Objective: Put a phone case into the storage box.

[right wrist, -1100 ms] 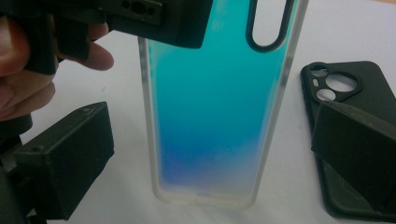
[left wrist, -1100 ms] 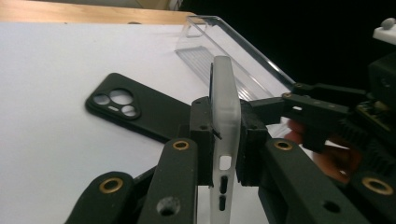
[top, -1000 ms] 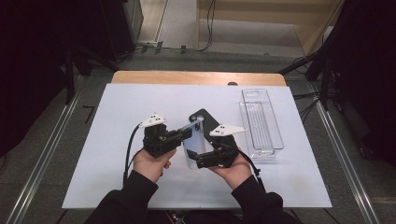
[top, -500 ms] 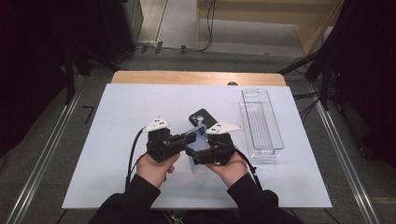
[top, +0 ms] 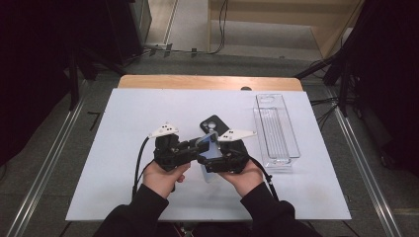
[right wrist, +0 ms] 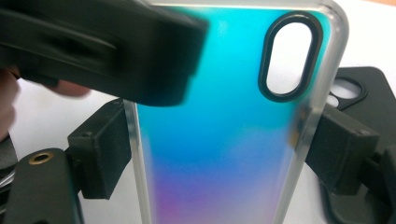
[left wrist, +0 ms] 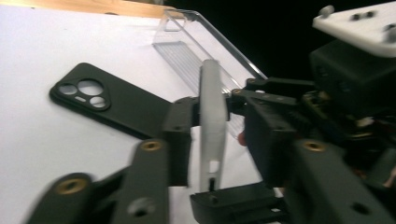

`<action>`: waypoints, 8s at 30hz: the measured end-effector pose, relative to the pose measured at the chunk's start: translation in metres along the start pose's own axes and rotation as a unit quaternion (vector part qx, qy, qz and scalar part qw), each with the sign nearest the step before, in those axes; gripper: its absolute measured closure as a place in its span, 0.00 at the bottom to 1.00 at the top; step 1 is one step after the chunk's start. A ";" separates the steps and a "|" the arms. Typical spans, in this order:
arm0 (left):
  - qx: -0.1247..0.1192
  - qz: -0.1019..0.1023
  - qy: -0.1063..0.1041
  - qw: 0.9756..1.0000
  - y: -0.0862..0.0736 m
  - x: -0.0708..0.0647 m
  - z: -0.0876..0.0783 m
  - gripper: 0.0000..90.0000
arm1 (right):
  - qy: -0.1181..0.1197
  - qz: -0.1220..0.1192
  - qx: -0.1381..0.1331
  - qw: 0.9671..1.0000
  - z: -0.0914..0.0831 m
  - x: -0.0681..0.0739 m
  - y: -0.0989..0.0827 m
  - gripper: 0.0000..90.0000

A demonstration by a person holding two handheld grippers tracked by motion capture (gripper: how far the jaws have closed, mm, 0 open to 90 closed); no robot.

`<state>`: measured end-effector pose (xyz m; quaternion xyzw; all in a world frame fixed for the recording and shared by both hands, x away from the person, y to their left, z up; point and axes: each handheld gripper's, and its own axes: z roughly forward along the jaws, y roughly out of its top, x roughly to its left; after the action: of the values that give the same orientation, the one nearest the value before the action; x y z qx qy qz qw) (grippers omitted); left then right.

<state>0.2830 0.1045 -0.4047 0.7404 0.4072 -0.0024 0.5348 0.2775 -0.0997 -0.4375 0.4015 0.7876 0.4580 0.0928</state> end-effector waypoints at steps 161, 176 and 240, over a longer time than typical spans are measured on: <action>0.117 0.062 0.006 0.991 -0.057 0.068 -0.071 0.34 | -0.282 0.145 -0.056 0.947 -0.017 -0.254 0.049 0.16; 0.118 0.062 0.004 0.991 -0.057 0.069 -0.070 0.34 | -0.280 0.152 -0.051 0.947 -0.001 -0.261 0.049 0.14; 0.133 0.036 0.005 0.990 -0.042 0.079 -0.058 0.34 | -0.136 0.106 -0.001 0.985 -0.070 -0.186 0.043 0.10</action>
<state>0.2852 0.2020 -0.4480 0.8194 0.3788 -0.0337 0.4289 0.3880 -0.2678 -0.4054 0.5413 0.7199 0.4075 0.1506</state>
